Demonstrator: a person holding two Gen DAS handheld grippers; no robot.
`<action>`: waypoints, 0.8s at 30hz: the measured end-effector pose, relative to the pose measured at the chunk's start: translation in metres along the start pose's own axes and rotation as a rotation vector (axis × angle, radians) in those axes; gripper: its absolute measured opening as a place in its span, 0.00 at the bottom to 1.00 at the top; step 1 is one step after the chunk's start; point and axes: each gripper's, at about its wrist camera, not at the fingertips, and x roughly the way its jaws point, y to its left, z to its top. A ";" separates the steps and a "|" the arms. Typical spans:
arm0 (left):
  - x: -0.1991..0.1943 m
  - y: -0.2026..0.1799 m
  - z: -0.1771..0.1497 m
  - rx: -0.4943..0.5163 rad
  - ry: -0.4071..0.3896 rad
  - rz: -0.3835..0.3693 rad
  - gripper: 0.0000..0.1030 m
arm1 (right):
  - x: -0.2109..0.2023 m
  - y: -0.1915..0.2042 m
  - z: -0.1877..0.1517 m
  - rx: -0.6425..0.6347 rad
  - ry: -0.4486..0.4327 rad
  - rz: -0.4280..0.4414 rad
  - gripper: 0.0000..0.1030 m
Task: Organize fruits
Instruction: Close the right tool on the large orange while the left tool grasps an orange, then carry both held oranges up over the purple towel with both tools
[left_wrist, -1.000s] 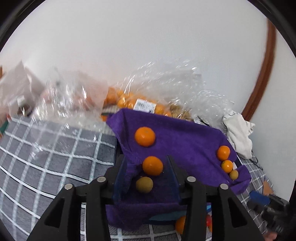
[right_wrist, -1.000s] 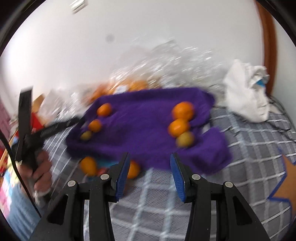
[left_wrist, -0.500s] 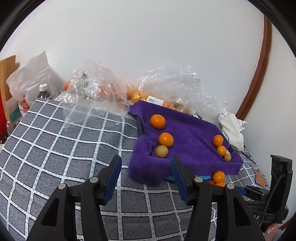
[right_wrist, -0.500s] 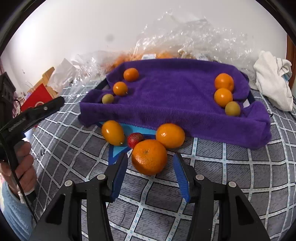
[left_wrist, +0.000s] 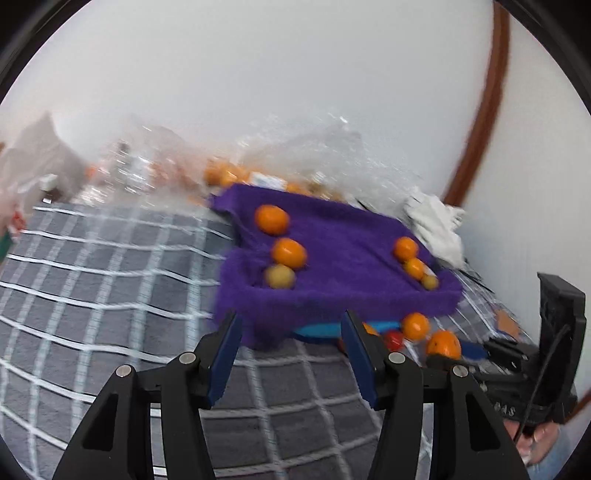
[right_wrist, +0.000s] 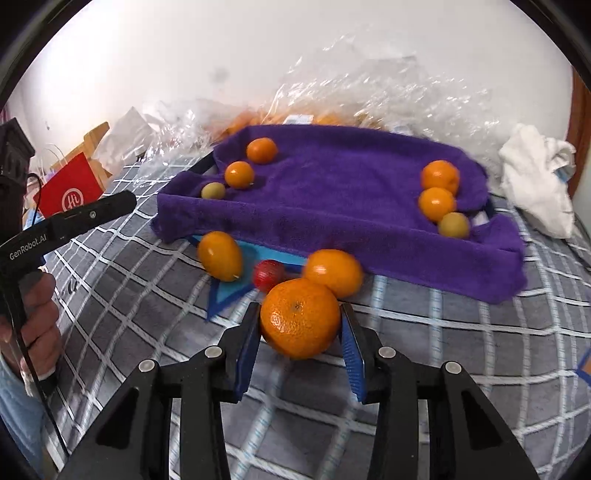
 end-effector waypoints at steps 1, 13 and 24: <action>0.005 -0.004 -0.002 0.009 0.034 -0.018 0.52 | -0.005 -0.005 -0.003 0.002 -0.006 -0.011 0.40; 0.047 -0.049 0.001 -0.117 0.208 0.008 0.51 | -0.029 -0.059 -0.025 0.094 -0.048 -0.031 0.40; 0.072 -0.054 -0.007 -0.160 0.194 0.072 0.43 | -0.025 -0.072 -0.025 0.169 -0.039 0.010 0.40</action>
